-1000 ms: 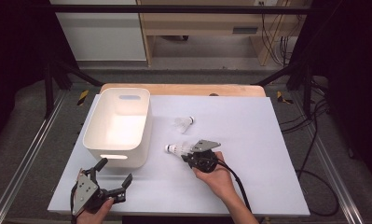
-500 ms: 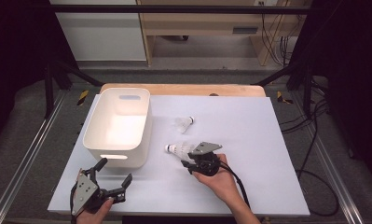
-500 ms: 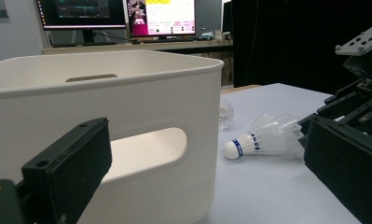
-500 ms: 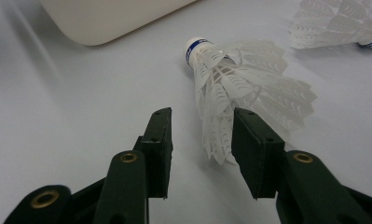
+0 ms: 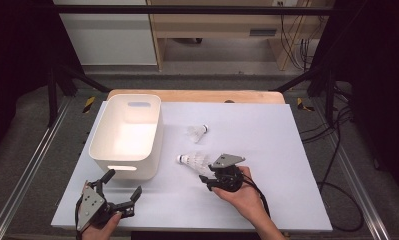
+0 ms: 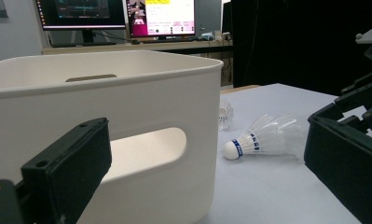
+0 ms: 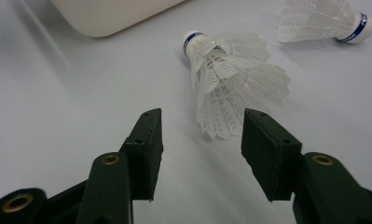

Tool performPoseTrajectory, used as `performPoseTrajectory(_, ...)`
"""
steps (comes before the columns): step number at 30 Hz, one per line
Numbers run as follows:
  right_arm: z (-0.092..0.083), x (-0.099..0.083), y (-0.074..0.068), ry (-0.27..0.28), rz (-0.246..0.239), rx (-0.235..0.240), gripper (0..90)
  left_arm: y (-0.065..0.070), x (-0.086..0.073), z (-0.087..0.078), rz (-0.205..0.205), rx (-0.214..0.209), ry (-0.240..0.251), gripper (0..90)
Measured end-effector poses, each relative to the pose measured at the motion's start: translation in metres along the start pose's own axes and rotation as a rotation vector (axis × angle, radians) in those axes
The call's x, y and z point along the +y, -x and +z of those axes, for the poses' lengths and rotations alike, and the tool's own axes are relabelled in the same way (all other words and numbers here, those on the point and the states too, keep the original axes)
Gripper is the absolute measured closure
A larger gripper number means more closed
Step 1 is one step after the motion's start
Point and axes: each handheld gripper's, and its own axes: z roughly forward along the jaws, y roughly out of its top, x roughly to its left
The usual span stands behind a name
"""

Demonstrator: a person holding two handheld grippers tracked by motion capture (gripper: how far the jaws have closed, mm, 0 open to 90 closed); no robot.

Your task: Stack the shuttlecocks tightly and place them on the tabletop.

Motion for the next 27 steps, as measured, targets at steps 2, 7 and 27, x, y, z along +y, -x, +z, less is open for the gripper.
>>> performPoseTrajectory(2, -0.004, 0.000, 0.000, 0.005, -0.003, -0.009, 45.6, 0.000, 0.000, 0.000, 0.000, 0.000, 0.001, 0.7)
performPoseTrajectory(7, -0.012, 0.004, 0.002, 0.013, 0.003, -0.028, 37.6, 0.001, 0.000, 0.001, 0.000, -0.002, 0.002, 0.7)
performPoseTrajectory(27, -0.010, 0.062, 0.020, 0.023, 0.009, -0.085, 15.9, 0.000, 0.000, 0.001, -0.001, -0.004, 0.001, 0.7)
